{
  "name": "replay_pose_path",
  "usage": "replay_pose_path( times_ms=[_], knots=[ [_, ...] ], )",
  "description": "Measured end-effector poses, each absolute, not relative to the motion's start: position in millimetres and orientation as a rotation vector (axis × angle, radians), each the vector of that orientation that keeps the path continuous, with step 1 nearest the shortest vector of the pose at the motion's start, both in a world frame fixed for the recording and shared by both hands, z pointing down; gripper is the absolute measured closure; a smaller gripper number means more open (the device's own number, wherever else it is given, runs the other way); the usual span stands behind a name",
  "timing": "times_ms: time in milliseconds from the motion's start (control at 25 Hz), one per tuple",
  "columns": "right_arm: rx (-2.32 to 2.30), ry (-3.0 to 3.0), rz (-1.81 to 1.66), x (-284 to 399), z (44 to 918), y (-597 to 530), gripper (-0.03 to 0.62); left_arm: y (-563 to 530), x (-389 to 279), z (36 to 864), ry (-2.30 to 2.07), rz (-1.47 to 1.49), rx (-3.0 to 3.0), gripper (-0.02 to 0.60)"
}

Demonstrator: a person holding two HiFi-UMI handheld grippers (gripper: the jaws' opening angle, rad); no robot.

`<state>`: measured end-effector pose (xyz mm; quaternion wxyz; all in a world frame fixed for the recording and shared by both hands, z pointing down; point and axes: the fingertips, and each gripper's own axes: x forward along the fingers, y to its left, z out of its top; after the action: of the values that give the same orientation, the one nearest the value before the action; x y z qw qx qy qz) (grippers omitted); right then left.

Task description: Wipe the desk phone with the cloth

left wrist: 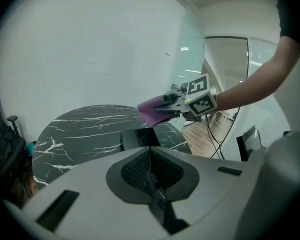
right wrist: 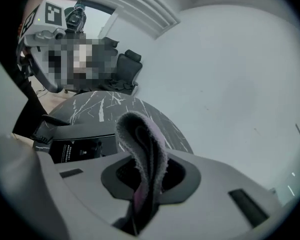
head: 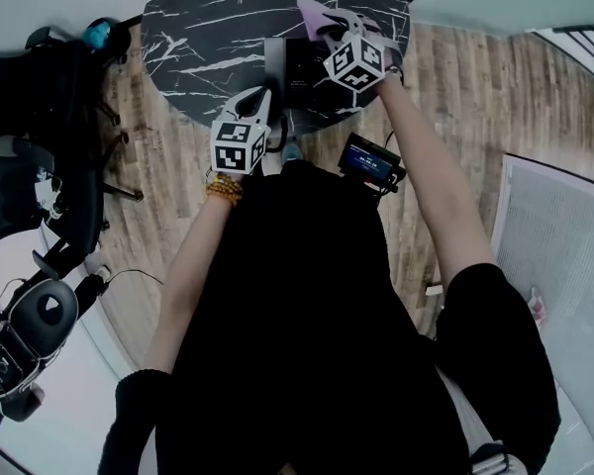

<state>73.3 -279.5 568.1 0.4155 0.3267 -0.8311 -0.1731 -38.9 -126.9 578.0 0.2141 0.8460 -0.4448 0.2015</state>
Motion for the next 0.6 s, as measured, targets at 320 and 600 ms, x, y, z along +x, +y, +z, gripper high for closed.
replay_pose_path(
  times_ms=[320, 600],
  knots=[
    [0.631, -2.112, -0.265, 50.9, 625.3, -238.4, 0.534, -128.4, -40.5, 579.1, -1.239, 0.556, 2.337, 0.561],
    [0.584, -2.126, -0.158, 46.2, 644.2, -220.3, 0.534, -129.3, -43.3, 580.2, -1.240, 0.560, 2.331, 0.561]
  ],
)
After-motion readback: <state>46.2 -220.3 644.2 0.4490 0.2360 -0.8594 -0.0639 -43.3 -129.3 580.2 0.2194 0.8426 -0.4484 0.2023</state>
